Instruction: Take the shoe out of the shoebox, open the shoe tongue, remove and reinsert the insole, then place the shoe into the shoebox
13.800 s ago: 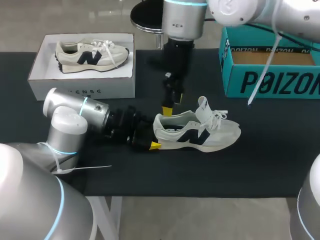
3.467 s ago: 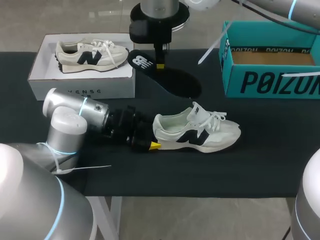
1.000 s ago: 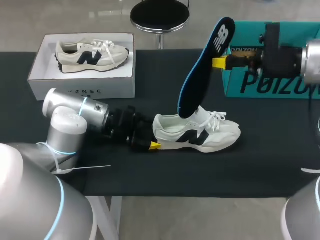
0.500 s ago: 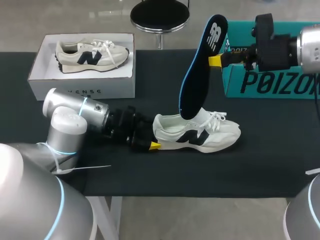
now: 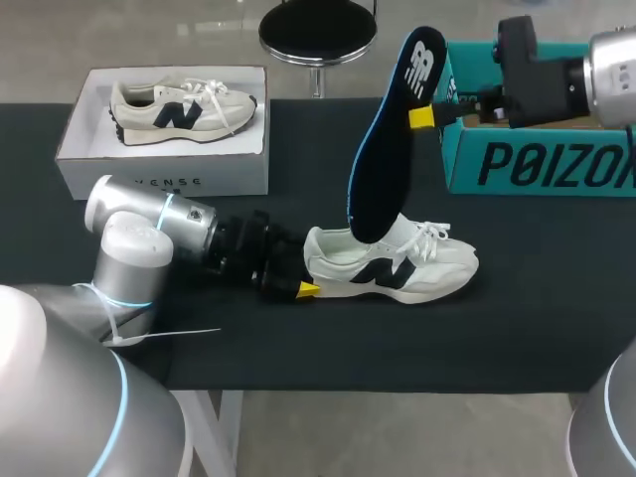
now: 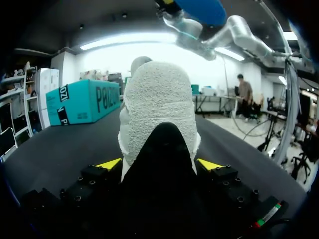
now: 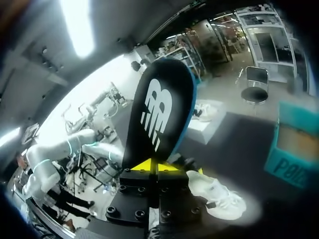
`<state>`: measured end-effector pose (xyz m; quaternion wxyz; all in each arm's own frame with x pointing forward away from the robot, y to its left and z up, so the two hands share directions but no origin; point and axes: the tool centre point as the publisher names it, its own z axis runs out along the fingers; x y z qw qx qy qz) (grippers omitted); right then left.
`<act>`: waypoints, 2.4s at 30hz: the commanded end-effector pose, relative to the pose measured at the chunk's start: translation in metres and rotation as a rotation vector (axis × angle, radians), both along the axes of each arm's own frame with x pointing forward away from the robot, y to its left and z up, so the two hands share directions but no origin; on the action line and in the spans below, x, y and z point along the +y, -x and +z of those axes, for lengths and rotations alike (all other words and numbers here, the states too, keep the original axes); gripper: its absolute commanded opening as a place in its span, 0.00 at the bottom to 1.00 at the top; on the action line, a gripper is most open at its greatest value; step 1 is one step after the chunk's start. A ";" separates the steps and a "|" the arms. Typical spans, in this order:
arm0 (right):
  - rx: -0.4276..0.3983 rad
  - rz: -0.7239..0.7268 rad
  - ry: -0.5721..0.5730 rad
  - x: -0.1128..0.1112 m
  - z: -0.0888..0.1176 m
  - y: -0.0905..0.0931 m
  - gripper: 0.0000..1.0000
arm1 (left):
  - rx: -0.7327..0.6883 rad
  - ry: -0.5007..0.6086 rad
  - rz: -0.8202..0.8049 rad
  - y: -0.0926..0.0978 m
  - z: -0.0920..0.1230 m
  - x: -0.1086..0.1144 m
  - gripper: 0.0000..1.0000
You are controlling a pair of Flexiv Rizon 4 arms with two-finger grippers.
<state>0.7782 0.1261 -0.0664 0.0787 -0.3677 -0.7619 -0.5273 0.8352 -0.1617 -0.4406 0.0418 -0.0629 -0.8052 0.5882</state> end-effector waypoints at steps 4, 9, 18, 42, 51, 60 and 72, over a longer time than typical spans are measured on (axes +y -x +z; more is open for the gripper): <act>0.065 0.028 0.089 0.010 0.019 0.016 0.00 | 0.000 -0.002 -0.001 0.000 -0.007 -0.001 0.00; 0.098 0.035 0.113 0.009 0.020 0.030 0.00 | 0.000 -0.002 -0.001 0.000 -0.007 -0.001 0.00; 0.118 0.042 0.132 0.010 0.024 0.058 0.00 | 0.000 -0.002 -0.001 0.000 -0.007 -0.001 0.00; 0.102 0.187 0.243 -0.004 0.024 0.073 0.00 | 0.000 -0.002 -0.001 0.000 -0.007 -0.001 0.00; 0.084 0.169 0.253 -0.003 0.023 0.072 0.00 | 0.000 -0.002 -0.001 0.000 -0.007 -0.001 0.00; 0.084 0.169 0.253 -0.003 0.023 0.072 0.00 | 0.000 -0.002 -0.001 0.000 -0.007 -0.001 0.00; 0.084 0.169 0.253 -0.003 0.023 0.072 0.00 | 0.000 -0.002 -0.001 0.000 -0.007 -0.001 0.00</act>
